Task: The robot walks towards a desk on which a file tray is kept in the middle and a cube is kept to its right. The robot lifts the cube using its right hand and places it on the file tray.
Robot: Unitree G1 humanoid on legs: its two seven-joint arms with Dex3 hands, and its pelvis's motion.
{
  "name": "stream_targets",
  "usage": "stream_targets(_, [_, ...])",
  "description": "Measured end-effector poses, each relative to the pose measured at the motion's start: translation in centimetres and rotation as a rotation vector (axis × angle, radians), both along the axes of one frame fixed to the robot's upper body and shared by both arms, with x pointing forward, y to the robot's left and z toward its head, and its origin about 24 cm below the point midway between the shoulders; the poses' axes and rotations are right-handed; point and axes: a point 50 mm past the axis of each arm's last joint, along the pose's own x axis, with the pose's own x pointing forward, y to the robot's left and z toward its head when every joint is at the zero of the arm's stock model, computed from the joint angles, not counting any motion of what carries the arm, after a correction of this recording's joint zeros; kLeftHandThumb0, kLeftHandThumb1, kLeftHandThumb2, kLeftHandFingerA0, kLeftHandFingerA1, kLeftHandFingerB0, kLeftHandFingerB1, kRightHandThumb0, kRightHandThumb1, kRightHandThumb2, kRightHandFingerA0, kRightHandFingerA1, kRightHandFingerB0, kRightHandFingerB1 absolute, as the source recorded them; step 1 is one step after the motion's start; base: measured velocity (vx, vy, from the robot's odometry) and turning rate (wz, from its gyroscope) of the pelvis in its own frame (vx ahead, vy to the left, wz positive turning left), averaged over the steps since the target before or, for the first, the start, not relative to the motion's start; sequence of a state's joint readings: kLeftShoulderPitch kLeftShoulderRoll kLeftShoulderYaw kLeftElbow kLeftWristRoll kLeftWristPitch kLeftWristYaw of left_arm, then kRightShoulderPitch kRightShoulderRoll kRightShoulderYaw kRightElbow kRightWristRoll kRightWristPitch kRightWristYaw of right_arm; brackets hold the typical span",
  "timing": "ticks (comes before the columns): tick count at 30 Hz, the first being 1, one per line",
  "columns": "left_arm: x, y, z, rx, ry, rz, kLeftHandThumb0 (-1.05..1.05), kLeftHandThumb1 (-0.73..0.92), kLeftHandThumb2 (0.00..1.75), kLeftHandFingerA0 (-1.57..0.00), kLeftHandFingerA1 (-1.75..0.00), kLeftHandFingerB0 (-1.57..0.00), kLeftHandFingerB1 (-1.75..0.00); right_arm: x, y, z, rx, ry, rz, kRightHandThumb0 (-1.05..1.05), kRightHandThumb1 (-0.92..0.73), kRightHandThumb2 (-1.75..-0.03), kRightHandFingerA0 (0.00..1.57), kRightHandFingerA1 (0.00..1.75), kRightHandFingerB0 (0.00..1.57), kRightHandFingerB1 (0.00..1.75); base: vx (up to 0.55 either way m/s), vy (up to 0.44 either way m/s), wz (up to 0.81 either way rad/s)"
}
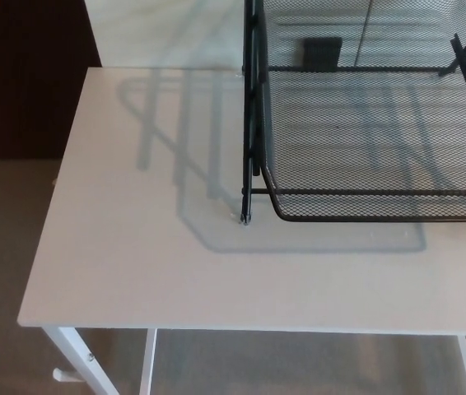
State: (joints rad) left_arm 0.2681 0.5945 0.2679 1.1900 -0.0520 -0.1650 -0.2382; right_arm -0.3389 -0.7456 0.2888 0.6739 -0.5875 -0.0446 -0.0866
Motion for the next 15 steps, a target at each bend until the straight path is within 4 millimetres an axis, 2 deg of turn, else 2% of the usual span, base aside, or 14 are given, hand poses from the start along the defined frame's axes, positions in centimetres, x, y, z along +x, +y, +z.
stream_targets(1, [0.0,0.0,0.0,-0.001,0.002,-0.001,-1.0,0.87,0.82,-0.51,-1.08,-0.29,-0.91,0.1,0.0,0.1,-0.001,0.0,0.002,-0.64,-0.46,-0.78,0.04,0.33,0.13,0.39,0.0,0.0,0.0])
stream_targets(5, [-0.1,-0.1,-0.1,-0.003,0.011,-0.008,-1.02,0.88,0.8,-0.55,-1.09,-0.29,-0.91,0.4,0.4,0.1,-0.008,0.025,0.017,-0.66,-0.46,-0.79,0.04,0.44,0.09,0.39,0.0,0.0,0.0])
stream_targets(6, [-0.1,-0.1,-0.1,-0.003,0.014,-0.01,-1.04,0.88,0.77,-0.55,-1.08,-0.3,-0.9,0.5,0.5,0.0,-0.011,0.036,0.022,-0.35,-0.37,-0.94,0.05,0.53,0.0,0.48,0.0,0.0,0.0])
stream_targets(7, [-0.1,-0.1,-0.1,-0.004,0.016,-0.009,-1.04,0.89,0.78,-0.53,-1.08,-0.27,-0.91,0.6,0.7,-0.1,-0.01,0.044,0.024,-0.64,-0.42,-0.8,0.0,0.46,0.08,0.4,0.0,0.0,0.0])
stream_targets(9, [-0.2,-0.2,-0.2,-0.005,0.022,-0.013,-1.04,0.89,0.78,-0.53,-1.08,-0.27,-0.91,0.6,0.8,-0.4,-0.007,0.067,0.024,-0.64,-0.42,-0.8,0.0,0.46,0.08,0.4,0.0,0.0,0.0])
stream_targets(10, [-0.2,-0.2,-0.2,-0.006,0.025,-0.015,-1.04,0.89,0.79,-0.54,-1.01,-0.29,-0.85,0.6,0.9,-0.4,-0.005,0.075,0.023,-0.36,-0.35,-0.94,0.04,0.52,0.0,0.48,0.0,0.0,0.0])
stream_targets(11, [-0.2,-0.2,-0.2,-0.006,0.029,-0.017,-1.05,0.9,0.78,-0.57,-1.01,-0.29,-0.86,0.5,0.9,-0.5,-0.008,0.083,0.023,-0.73,-0.49,-0.84,0.23,0.57,0.03,0.34,0.0,0.0,0.0])
stream_targets(13, [-0.4,-0.3,-0.4,-0.008,0.041,-0.023,-1.05,0.9,0.78,-0.56,-1.02,-0.29,-0.86,0.5,1.1,-1.0,-0.035,0.114,0.023,-0.74,-0.53,-0.87,0.21,0.59,0.02,0.24,0.0,0.0,0.0])
stream_targets(15, [-0.4,-0.3,-0.4,-0.009,0.045,-0.03,-1.05,0.9,0.78,-0.56,-1.06,-0.27,-0.91,0.7,1.0,-1.0,-0.048,0.133,0.018,-0.67,-0.51,-0.86,0.59,0.76,0.04,0.27,0.0,0.0,0.0])
